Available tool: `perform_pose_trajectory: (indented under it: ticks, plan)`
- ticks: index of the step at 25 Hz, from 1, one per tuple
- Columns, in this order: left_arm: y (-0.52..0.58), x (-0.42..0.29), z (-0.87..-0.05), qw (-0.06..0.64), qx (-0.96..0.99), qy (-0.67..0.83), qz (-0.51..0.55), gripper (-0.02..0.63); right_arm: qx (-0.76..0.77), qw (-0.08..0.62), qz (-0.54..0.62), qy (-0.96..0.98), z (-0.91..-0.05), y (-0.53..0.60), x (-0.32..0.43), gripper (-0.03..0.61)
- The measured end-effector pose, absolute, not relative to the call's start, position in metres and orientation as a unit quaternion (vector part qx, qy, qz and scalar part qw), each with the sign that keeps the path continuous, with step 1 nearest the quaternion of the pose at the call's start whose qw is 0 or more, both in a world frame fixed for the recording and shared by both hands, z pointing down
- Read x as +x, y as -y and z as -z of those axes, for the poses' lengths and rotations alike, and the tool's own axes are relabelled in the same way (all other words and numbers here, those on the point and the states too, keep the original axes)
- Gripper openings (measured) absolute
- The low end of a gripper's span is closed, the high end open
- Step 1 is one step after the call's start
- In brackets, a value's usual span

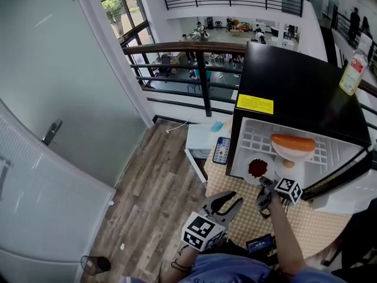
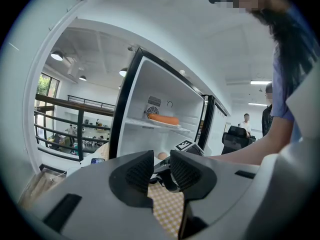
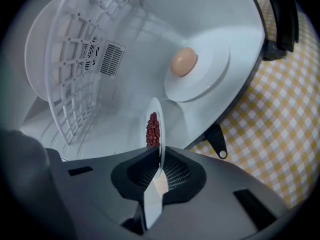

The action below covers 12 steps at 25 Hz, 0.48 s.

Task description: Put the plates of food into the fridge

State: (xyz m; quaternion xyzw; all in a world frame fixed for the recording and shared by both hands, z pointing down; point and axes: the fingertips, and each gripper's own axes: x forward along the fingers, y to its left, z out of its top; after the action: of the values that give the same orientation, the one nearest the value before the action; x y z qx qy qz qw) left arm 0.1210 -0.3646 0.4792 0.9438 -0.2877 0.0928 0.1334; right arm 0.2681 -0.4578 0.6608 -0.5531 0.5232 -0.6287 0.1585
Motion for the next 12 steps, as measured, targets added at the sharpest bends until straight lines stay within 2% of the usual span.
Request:
perform_pose_trajectory:
  ticks: [5,12]
  plan:
    - [0.37,0.119,-0.477,0.131,0.943,0.291,-0.09,0.112,-0.574,0.118,0.596,-0.549,-0.661,0.475,0.265,0.026]
    - [0.374,0.116,-0.473,0.126,0.944,0.293,-0.085,0.112,-0.616,0.039,0.528,-0.583,-0.659,0.494,0.27,0.059]
